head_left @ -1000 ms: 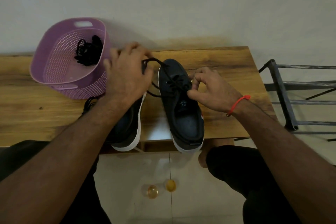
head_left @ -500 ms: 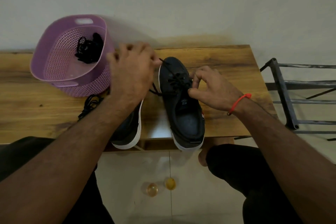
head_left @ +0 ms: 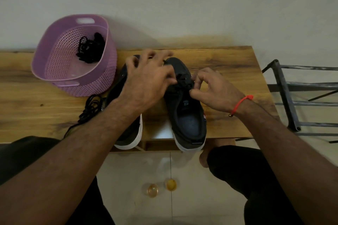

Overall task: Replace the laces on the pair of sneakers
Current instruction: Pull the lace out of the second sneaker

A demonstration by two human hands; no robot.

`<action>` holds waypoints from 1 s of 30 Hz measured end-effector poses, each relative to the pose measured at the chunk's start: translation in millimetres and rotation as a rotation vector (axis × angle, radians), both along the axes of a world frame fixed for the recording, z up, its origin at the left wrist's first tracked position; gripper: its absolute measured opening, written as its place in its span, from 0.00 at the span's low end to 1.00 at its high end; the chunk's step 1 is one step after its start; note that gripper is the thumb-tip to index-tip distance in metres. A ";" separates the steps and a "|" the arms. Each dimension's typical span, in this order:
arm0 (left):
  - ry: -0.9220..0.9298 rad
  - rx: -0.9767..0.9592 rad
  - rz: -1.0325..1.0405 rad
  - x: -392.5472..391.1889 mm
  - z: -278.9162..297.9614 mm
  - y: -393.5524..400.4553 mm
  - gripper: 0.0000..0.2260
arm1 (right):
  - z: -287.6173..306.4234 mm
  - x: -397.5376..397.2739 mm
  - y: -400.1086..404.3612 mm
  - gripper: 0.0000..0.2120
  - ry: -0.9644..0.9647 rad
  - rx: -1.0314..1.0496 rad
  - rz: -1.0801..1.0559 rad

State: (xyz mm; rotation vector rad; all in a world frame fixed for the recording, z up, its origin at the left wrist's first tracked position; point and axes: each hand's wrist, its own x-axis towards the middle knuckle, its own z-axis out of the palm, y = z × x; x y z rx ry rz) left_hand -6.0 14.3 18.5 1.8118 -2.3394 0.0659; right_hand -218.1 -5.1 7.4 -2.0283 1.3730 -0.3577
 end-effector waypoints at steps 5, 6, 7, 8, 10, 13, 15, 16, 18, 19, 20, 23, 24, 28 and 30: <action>0.088 -0.154 0.408 37.3 12.7 -13.1 0.13 | 0.9 0.8 0.2 0.07 -0.004 0.008 -0.002; 0.085 -0.106 0.428 40.8 11.9 -14.3 0.16 | 1.0 0.8 0.3 0.07 -0.003 0.011 0.000; 0.084 -0.034 0.424 40.6 10.4 -14.5 0.21 | 0.9 1.2 0.5 0.07 -0.001 0.012 0.005; 0.092 0.052 0.397 36.4 7.8 -13.2 0.28 | 0.6 1.8 0.8 0.07 0.003 0.010 0.012; 0.138 0.223 0.294 19.8 -0.5 -7.0 0.40 | -0.8 2.9 1.5 0.07 -0.004 -0.009 0.024; 0.147 0.391 0.154 0.0 -11.2 1.6 0.50 | -1.7 4.2 2.6 0.12 -0.039 -0.034 0.058; 0.125 0.415 0.144 -2.2 -11.3 1.3 0.51 | -1.1 4.7 2.7 0.12 -0.037 -0.050 0.089; 0.129 0.413 0.154 -1.2 -9.8 -0.1 0.50 | -0.6 5.1 2.6 0.11 -0.041 -0.054 0.104; 0.128 0.409 0.174 3.6 -5.6 -3.5 0.48 | 0.9 5.2 2.7 0.07 -0.054 -0.060 0.138; 0.118 0.412 0.182 6.5 -4.0 -4.6 0.46 | 2.1 5.0 2.9 0.06 -0.050 -0.062 0.153; 0.104 0.425 0.192 9.3 -2.6 -5.6 0.45 | 3.4 4.3 2.9 0.05 -0.037 -0.060 0.160; 0.081 0.472 0.215 13.6 -1.9 -5.7 0.43 | 6.1 2.7 1.5 0.04 0.012 -0.051 0.159; 0.086 0.473 0.207 13.3 -2.5 -5.3 0.42 | 6.5 2.9 1.9 0.04 0.017 -0.050 0.159; 0.103 0.470 0.182 10.8 -3.4 -4.8 0.40 | 2.3 9.0 8.4 0.08 0.115 -0.098 0.199; 0.094 0.474 0.185 10.1 -3.0 -5.6 0.40 | 0.0 13.8 12.5 0.12 0.155 -0.140 0.236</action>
